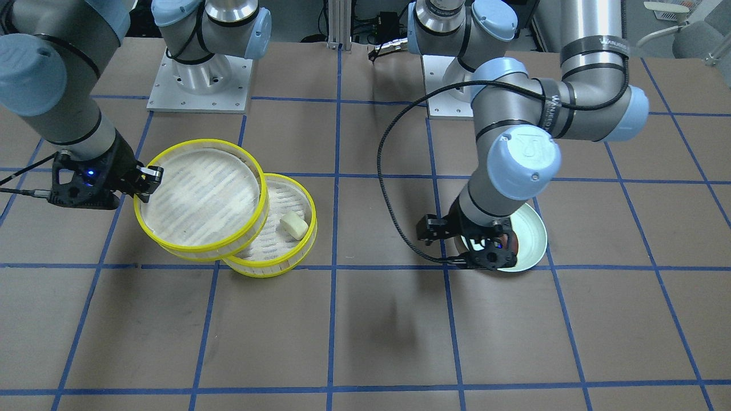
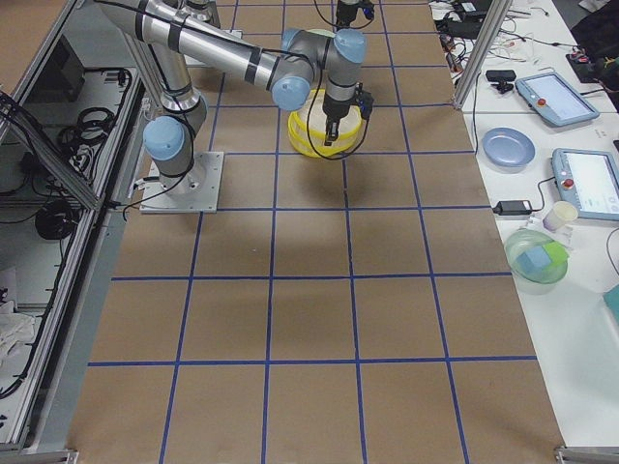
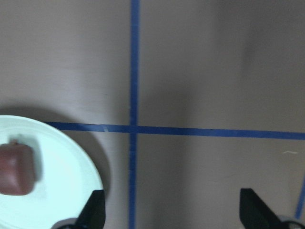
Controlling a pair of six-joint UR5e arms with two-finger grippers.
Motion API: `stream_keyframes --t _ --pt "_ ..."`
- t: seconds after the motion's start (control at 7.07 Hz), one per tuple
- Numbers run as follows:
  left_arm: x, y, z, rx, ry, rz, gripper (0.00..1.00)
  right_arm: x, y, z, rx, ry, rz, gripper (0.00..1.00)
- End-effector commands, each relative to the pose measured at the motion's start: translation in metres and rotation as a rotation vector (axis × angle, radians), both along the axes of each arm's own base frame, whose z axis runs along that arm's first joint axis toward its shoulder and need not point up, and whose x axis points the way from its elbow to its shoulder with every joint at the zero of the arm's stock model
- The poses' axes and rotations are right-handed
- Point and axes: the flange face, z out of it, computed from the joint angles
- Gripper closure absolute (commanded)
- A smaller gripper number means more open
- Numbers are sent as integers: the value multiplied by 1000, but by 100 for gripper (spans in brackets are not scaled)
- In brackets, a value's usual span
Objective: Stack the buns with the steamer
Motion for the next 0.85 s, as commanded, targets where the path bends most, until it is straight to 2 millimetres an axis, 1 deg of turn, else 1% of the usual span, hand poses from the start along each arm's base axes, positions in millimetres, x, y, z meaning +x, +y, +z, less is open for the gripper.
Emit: stream_keyframes --t 0.0,0.14,0.28,0.42,0.57,0.71 --pt "90 3 -7 90 -88 -110 0 20 9 -12 -86 -44 126 100" --pt "118 13 -25 138 -67 -117 0 37 13 -23 -83 -52 141 100" --pt "131 19 -40 173 -48 -125 0 49 12 -29 -89 -17 175 100" --pt "137 20 -56 203 -39 -119 0 62 11 -41 -66 0 166 100" --pt "140 22 -67 225 -33 -112 0 75 13 -48 -48 27 123 100" --pt "139 23 -82 250 -17 -105 0 92 13 -57 -44 48 142 100"
